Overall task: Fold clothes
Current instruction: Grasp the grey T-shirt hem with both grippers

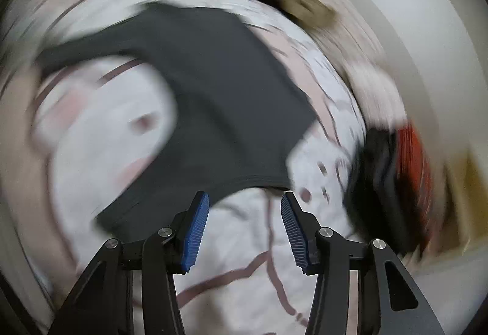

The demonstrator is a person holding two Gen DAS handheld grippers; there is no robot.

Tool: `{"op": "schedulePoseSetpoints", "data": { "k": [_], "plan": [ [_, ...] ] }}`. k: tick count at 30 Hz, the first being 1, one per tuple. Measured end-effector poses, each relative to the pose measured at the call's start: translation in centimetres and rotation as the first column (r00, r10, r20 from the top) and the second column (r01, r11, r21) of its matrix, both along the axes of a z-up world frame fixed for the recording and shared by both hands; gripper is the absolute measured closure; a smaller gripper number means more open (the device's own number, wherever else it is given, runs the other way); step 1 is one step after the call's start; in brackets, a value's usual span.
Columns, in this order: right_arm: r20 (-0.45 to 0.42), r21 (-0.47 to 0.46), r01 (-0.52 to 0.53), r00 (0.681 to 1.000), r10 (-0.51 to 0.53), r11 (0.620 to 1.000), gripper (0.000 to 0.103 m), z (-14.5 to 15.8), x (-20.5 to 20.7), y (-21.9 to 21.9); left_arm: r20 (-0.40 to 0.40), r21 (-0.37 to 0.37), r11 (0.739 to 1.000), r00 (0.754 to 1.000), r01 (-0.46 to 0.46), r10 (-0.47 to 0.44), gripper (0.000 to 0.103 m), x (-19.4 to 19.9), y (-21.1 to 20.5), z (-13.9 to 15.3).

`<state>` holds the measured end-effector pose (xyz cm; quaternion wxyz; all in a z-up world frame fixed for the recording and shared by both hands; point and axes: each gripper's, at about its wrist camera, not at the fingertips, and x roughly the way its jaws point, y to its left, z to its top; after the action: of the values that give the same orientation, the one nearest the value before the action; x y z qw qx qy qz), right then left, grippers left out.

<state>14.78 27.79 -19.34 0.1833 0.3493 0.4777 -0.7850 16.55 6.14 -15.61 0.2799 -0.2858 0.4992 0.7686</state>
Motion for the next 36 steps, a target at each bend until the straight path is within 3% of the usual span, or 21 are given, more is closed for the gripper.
{"op": "schedulePoseSetpoints", "data": {
  "k": [3, 7, 8, 10, 14, 20, 24, 32, 36],
  "plan": [
    [-0.055, 0.147, -0.207, 0.975, 0.217, 0.967, 0.053, -1.9, 5.2, -1.7, -0.028, -0.100, 0.986, 0.990, 0.134, -0.137, 0.063, 3.8, 1.0, -1.7],
    [-0.162, 0.339, -0.378, 0.879, 0.449, 0.862, 0.053, -4.8, 9.6, -1.7, -0.118, -0.216, 0.944, 0.953, 0.248, -0.278, 0.062, 7.4, 1.5, -5.2],
    [-0.164, 0.370, -0.382, 0.870, 0.465, 0.847, 0.053, -5.6, 9.7, -1.4, -0.127, -0.240, 0.931, 0.942, 0.274, -0.309, 0.060, 7.8, 1.5, -5.9],
    [-0.147, 0.407, -0.369, 0.876, 0.459, 0.835, 0.053, -6.9, 9.4, -0.9, -0.167, -0.283, 0.912, 0.921, 0.296, -0.351, 0.059, 8.1, 1.4, -6.7],
    [-0.123, 0.444, -0.316, 0.906, 0.406, 0.838, 0.053, -8.6, 7.7, -0.4, -0.159, -0.320, 0.896, 0.915, 0.308, -0.371, 0.059, 8.1, 1.8, -7.9],
    [-0.176, 0.468, -0.292, 0.894, 0.412, 0.834, 0.053, -10.3, 6.3, -0.6, -0.192, -0.341, 0.872, 0.882, 0.352, -0.431, 0.058, 8.0, 1.5, -9.6],
    [-0.180, 0.448, -0.295, 0.895, 0.408, 0.844, 0.053, -10.2, 6.3, -0.6, -0.231, -0.336, 0.868, 0.861, 0.367, -0.453, 0.043, 8.2, 1.4, -9.8],
    [-0.185, 0.490, -0.253, 0.905, 0.384, 0.834, 0.053, -10.7, 6.5, -1.4, -0.219, -0.355, 0.872, 0.877, 0.336, -0.427, 0.037, 7.6, 2.6, -9.9],
    [-0.194, 0.506, -0.249, 0.900, 0.390, 0.826, 0.053, -10.7, 6.5, -1.6, -0.196, -0.339, 0.888, 0.900, 0.310, -0.389, 0.036, 7.1, 3.2, -9.8]
  ]
}}
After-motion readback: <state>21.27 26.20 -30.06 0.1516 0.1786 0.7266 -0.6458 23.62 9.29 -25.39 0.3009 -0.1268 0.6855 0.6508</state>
